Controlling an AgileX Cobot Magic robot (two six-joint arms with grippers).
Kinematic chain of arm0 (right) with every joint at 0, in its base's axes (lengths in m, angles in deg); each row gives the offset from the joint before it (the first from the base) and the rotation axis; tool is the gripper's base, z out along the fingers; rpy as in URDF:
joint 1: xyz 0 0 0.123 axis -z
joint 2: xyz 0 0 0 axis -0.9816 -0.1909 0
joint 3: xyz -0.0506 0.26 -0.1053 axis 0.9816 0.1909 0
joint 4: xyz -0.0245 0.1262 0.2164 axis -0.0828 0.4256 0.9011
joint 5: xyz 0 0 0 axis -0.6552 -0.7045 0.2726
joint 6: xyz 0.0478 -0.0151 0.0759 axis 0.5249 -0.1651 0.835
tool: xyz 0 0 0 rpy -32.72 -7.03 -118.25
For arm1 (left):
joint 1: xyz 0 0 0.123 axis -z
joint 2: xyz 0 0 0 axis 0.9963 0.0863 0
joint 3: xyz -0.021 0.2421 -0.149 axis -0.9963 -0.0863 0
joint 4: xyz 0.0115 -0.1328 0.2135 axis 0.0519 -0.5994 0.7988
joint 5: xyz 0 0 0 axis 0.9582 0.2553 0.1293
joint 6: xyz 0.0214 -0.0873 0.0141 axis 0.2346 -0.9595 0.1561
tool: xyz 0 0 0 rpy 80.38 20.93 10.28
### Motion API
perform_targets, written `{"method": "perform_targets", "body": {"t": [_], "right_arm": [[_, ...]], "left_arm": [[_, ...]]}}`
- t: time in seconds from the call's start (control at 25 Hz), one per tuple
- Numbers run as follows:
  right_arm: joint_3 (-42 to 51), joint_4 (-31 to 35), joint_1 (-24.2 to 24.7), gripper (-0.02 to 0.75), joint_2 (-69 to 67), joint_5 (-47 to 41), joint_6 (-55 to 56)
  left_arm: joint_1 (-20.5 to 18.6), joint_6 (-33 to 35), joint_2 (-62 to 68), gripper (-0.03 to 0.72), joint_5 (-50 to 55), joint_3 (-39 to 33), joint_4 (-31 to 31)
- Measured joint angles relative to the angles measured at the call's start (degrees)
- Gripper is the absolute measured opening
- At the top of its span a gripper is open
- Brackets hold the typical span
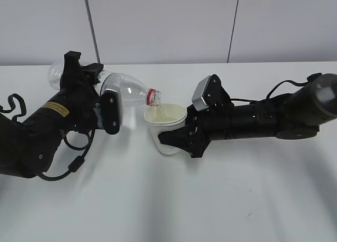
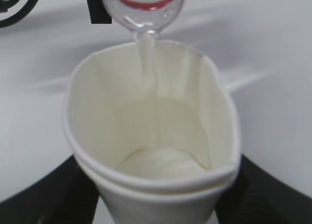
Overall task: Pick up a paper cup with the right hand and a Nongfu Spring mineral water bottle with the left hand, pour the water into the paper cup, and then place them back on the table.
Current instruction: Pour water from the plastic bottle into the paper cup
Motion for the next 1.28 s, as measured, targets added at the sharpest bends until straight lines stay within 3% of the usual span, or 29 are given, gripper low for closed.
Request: {"method": "perform_targets", "body": {"t": [1.28], "right_arm": [[0.00, -0.09, 0.00, 0.478, 0.00, -0.43, 0.00]], "left_arm": [[0.00, -0.74, 0.00, 0.344, -0.18, 0.00, -0.23]]}}
